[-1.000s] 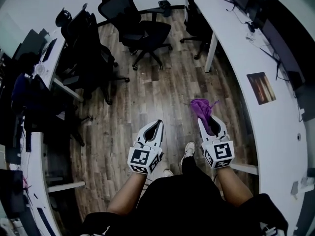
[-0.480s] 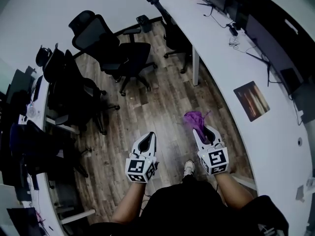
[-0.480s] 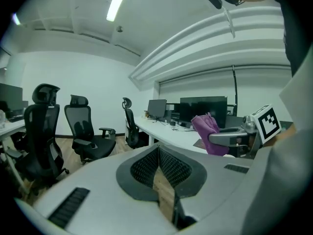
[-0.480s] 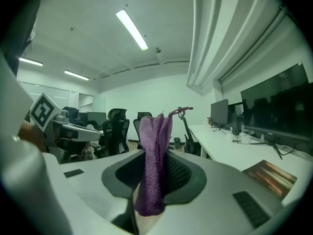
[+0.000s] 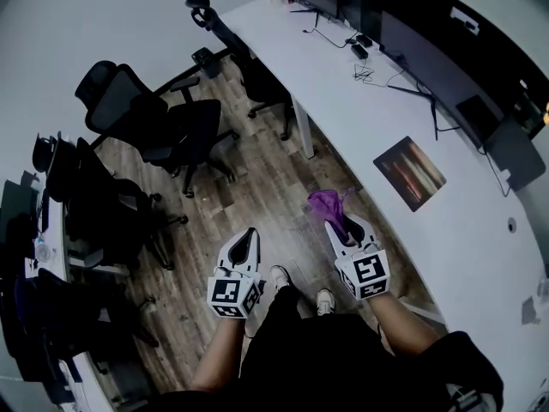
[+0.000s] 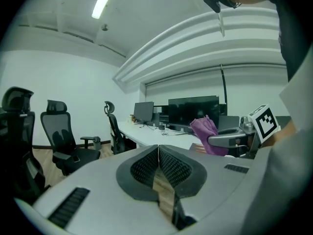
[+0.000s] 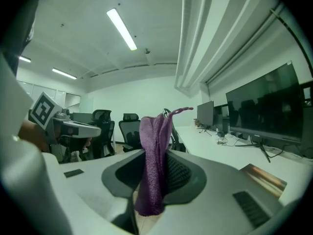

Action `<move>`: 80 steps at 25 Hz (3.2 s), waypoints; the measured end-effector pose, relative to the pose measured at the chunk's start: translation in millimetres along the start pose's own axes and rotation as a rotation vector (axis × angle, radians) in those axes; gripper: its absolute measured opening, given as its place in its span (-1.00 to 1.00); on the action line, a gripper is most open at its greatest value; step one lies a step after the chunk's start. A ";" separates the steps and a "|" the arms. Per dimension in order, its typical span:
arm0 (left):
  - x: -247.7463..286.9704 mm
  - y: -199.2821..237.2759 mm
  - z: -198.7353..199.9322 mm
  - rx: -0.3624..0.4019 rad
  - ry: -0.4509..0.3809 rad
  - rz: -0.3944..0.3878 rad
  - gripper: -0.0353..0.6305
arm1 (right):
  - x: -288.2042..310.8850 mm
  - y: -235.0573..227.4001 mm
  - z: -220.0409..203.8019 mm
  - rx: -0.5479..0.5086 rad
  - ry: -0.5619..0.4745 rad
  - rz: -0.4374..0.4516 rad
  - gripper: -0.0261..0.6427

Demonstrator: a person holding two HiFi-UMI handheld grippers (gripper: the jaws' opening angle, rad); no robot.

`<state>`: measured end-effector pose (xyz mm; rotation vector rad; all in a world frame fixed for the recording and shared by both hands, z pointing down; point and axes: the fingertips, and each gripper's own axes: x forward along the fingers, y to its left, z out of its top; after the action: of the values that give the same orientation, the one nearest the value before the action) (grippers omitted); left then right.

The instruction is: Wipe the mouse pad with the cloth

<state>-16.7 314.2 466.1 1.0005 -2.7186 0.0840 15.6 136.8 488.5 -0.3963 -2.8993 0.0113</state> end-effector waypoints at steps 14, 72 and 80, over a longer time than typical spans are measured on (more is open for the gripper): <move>132.0 45.1 41.6 0.062 0.009 -0.215 -0.83 | 87.4 -62.7 47.3 -0.040 0.011 -0.183 -0.59; 429.2 -191.7 99.4 0.218 -0.026 -0.948 -0.83 | 2.0 -351.1 -1.9 0.308 0.009 -0.892 -0.59; 467.1 -205.9 84.5 0.258 0.055 -1.042 -0.83 | 8.2 -373.2 -24.6 0.358 0.076 -0.993 -0.59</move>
<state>-244.9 -149.3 492.9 2.2771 -1.8409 0.2589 -85.6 -221.3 527.9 1.0562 -2.6087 0.3315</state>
